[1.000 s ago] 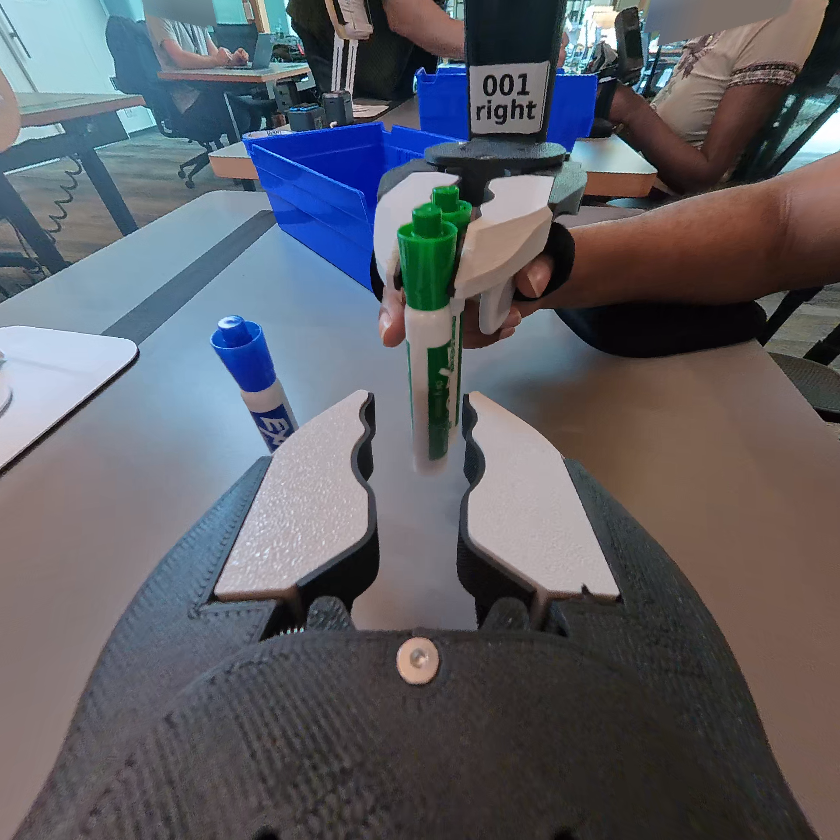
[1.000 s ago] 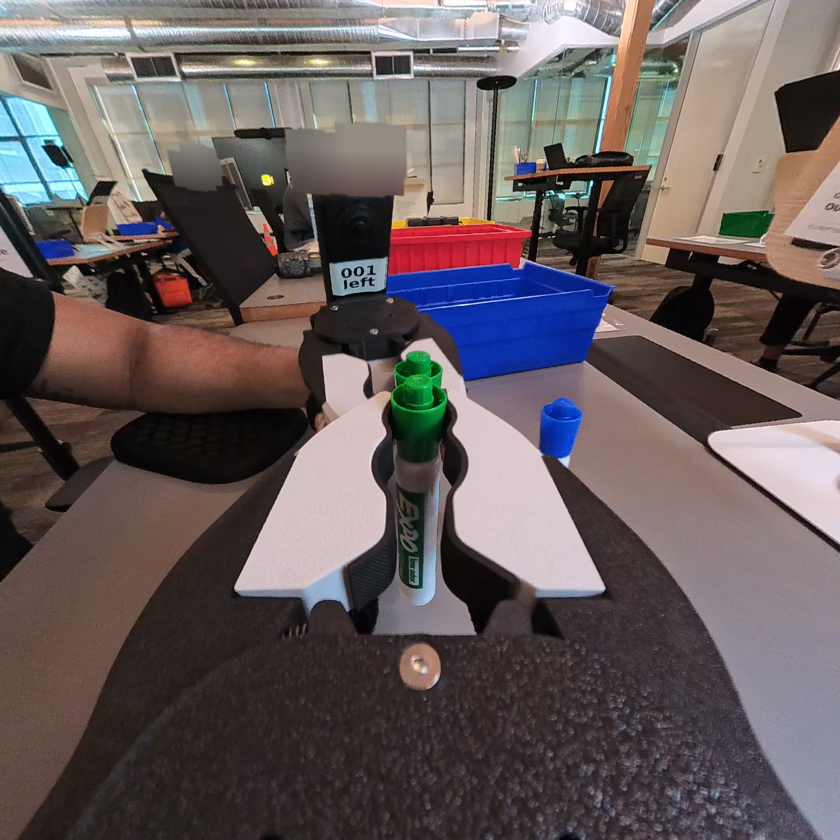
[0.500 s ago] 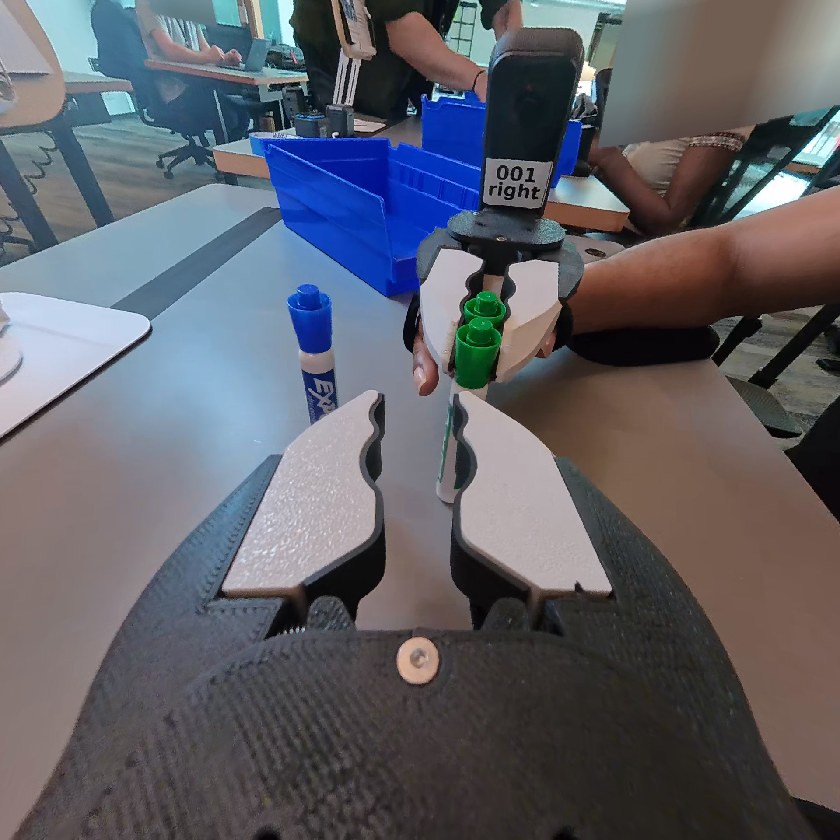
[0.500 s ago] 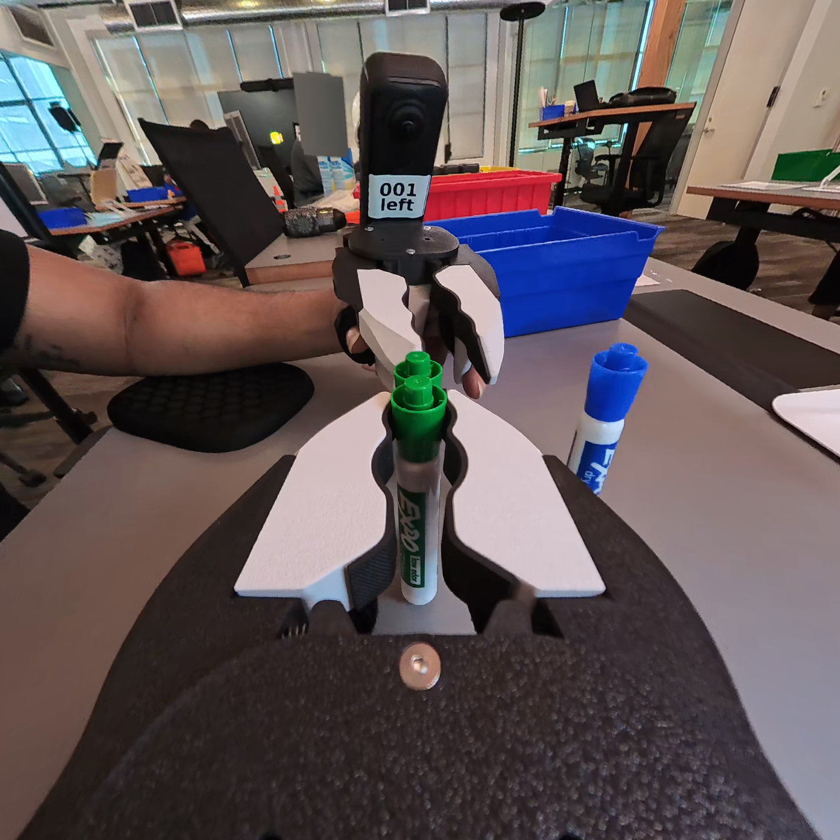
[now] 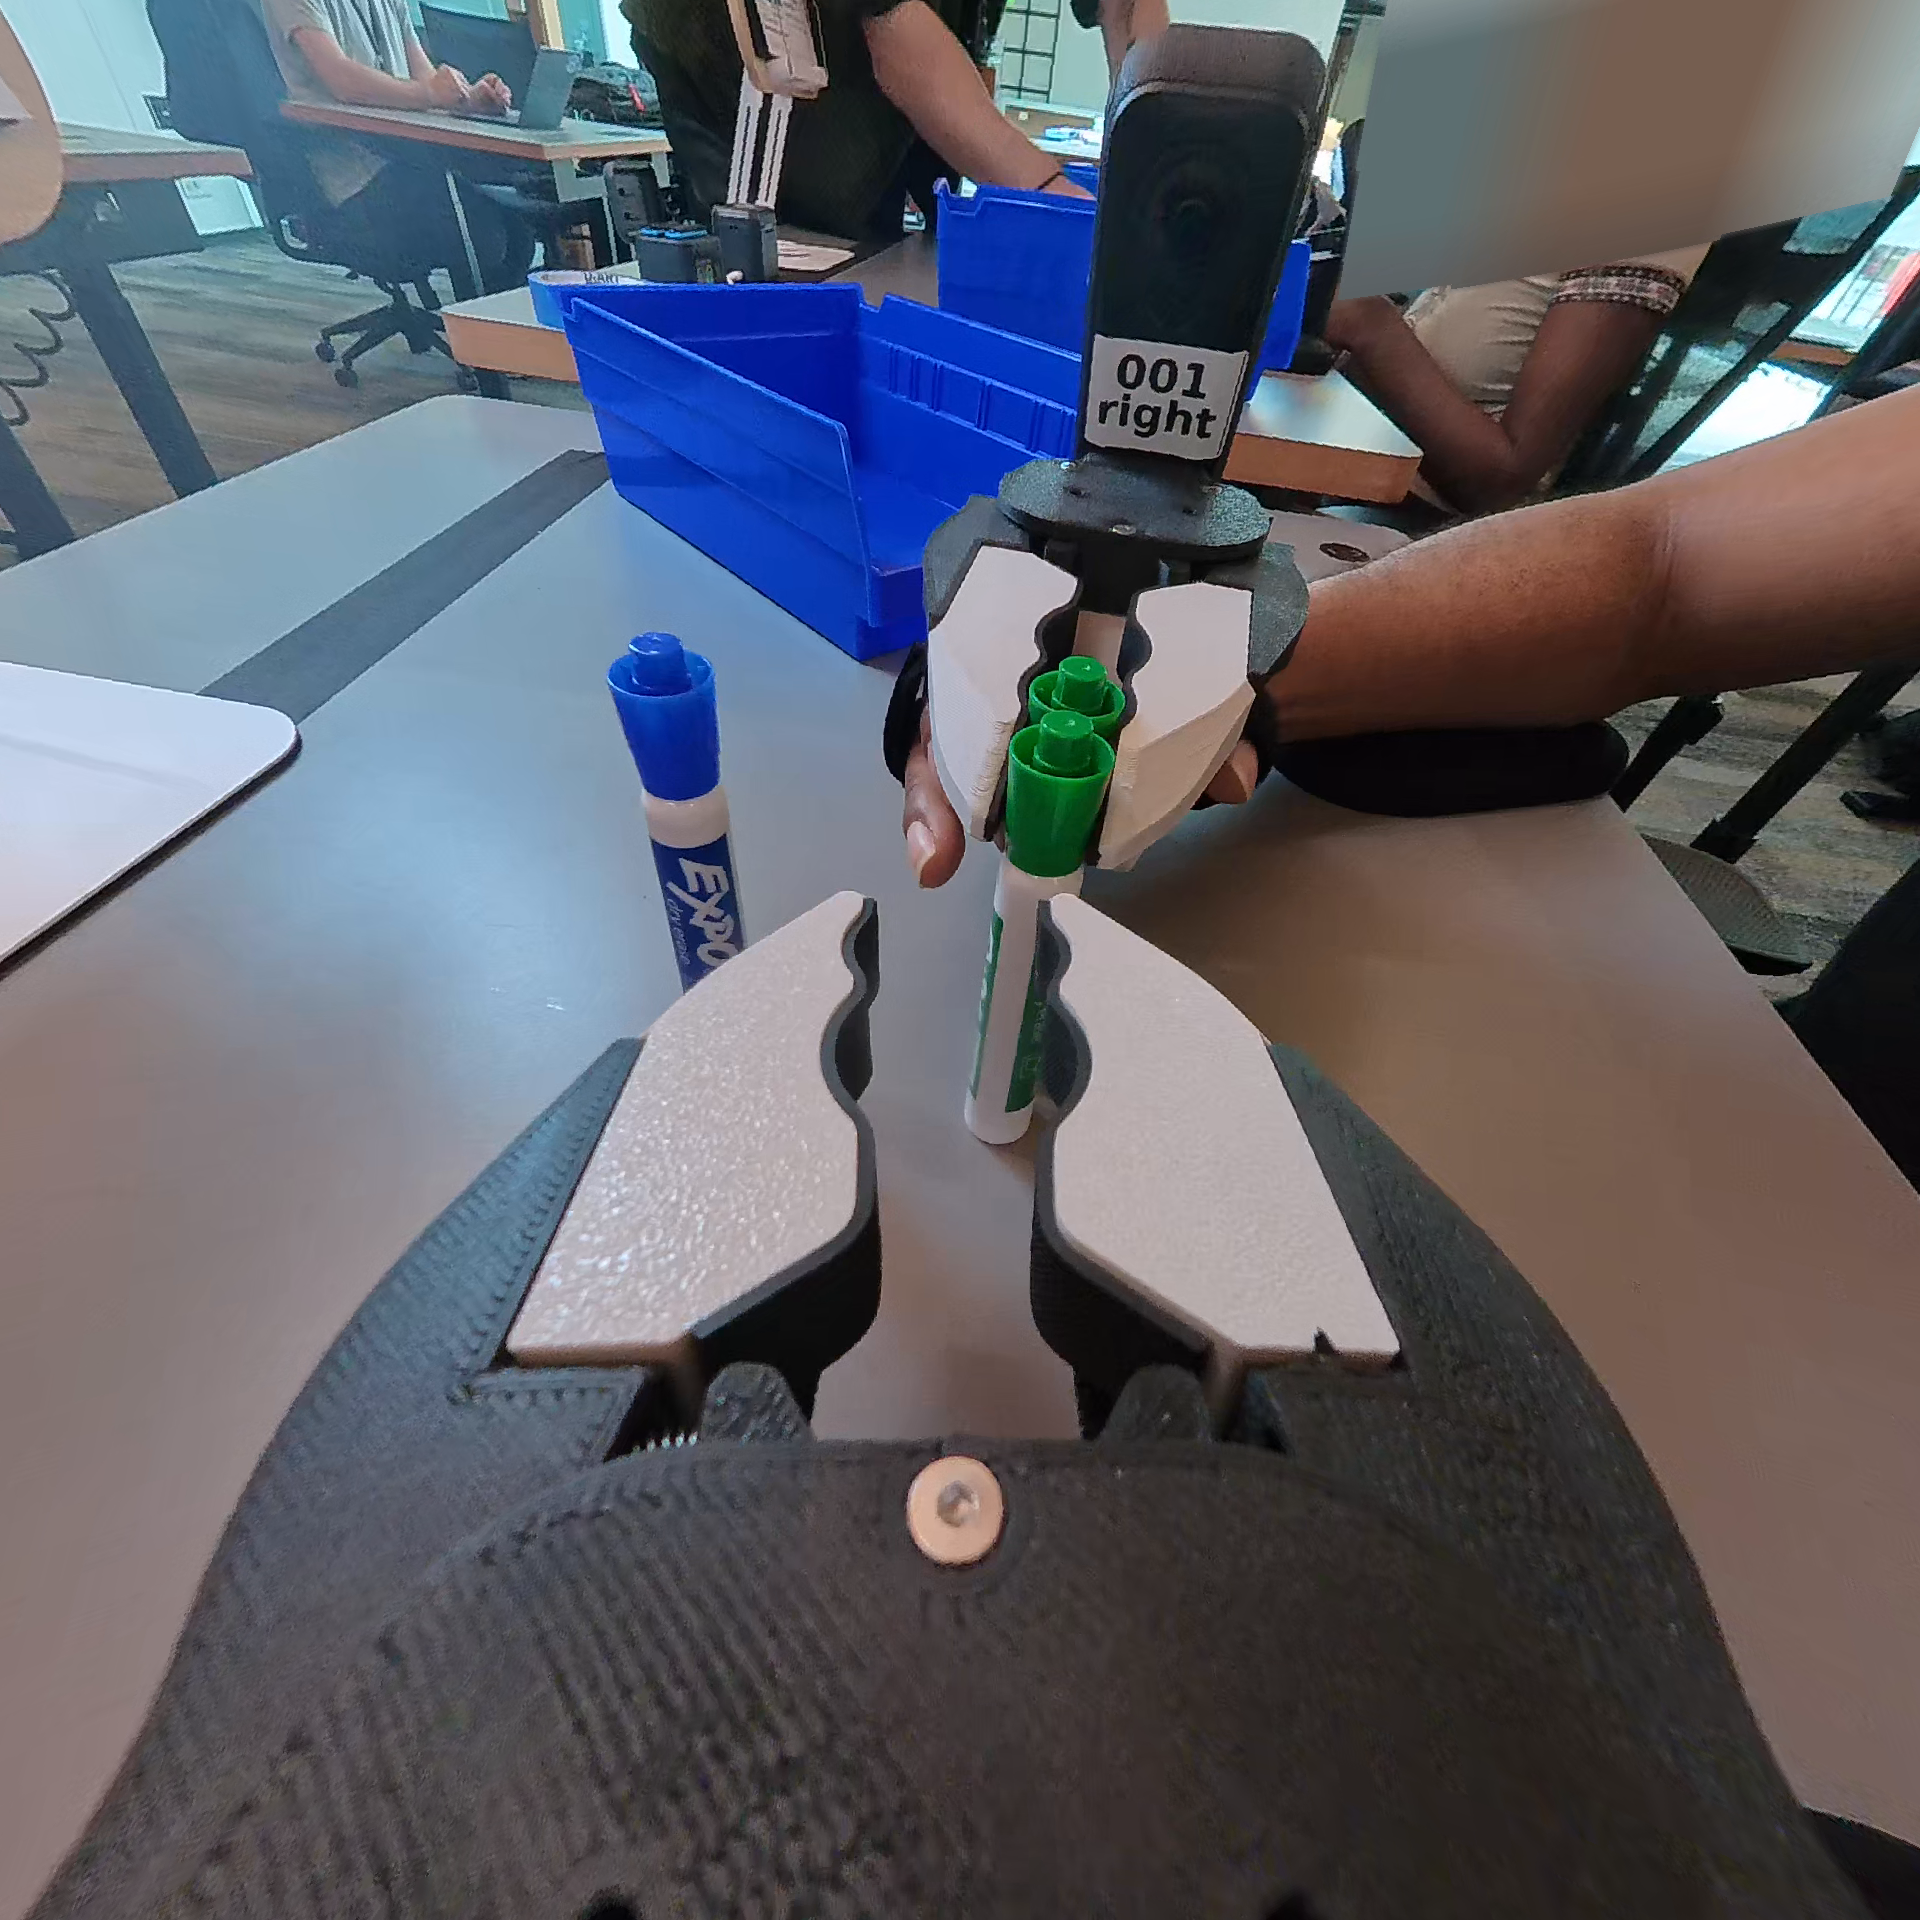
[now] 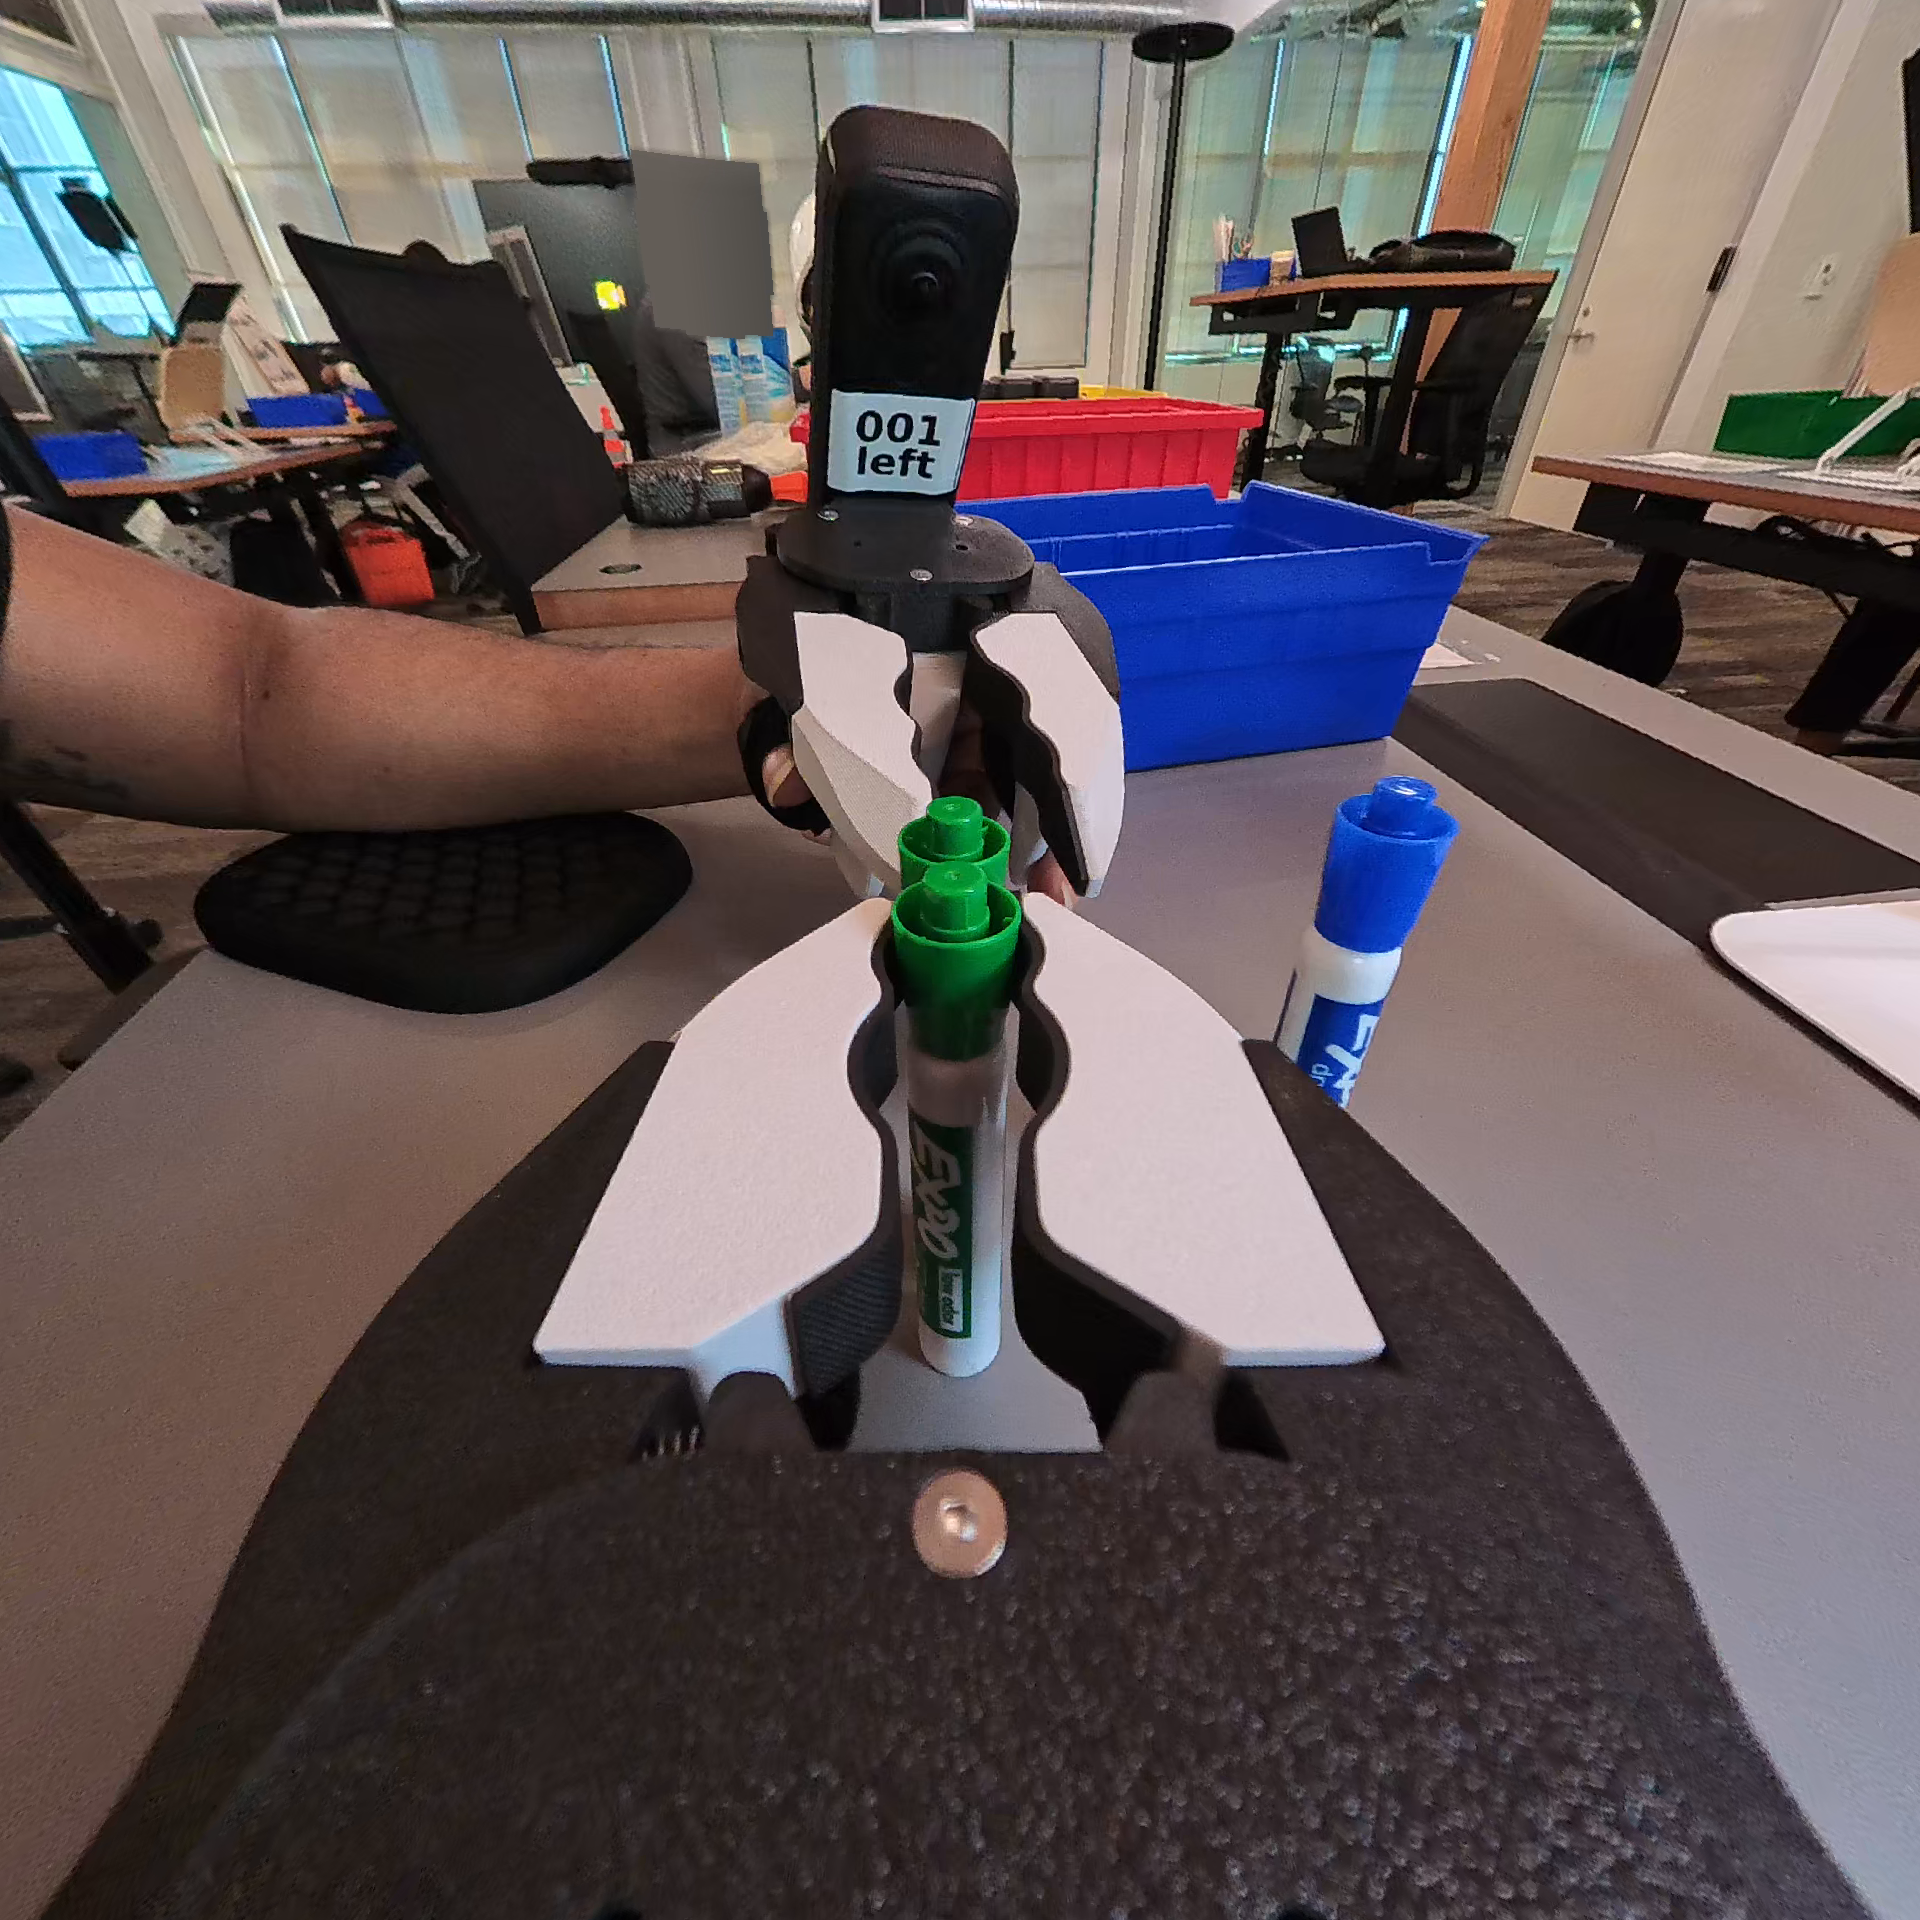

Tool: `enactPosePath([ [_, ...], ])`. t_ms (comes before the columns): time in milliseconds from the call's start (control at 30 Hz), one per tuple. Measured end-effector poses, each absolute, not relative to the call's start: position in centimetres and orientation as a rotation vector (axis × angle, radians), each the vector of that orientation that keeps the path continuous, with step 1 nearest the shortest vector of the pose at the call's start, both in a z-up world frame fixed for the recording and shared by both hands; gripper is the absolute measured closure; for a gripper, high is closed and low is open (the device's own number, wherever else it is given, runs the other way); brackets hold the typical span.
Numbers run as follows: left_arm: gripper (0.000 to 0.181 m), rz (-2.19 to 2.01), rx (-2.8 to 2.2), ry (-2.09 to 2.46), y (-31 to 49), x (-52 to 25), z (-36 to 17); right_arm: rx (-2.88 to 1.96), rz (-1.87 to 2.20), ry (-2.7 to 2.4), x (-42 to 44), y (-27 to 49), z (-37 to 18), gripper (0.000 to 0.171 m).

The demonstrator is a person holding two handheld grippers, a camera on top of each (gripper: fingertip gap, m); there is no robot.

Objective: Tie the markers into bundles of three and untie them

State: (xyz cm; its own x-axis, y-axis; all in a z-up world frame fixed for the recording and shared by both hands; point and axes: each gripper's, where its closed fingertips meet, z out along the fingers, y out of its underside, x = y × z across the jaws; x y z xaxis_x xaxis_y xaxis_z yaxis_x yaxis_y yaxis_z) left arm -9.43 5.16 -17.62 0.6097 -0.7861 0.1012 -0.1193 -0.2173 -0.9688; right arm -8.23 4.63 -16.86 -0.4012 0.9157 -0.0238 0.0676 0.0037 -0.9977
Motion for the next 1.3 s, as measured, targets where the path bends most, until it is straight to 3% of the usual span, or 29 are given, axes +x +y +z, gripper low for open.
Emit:
enactPosePath([
  [367, 0.152, -0.74, -1.696, 0.76, 5.1, -9.3, -17.5, -1.03, 1.48, -1.544, -8.1, 4.7, -16.5, 0.147],
  [600, 0.152, -0.735, -1.681, 0.754, 5.1, -9.3, -17.3, -1.034, 1.443, -1.527, -7.6, 5.2, -14.5, 0.129],
  [733, 0.152, -0.727, -1.652, 0.74, 5.1, -9.5, -16.7, -1.015, 1.359, -1.563, -6.3, 6.4, -12.9, 0.128],
  [1300, 0.152, -0.703, -1.652, 0.73, 5.4, -9.9, -16.7, -1.044, 1.287, -1.77, -5.7, 5.9, -16.2, 0.139],
])
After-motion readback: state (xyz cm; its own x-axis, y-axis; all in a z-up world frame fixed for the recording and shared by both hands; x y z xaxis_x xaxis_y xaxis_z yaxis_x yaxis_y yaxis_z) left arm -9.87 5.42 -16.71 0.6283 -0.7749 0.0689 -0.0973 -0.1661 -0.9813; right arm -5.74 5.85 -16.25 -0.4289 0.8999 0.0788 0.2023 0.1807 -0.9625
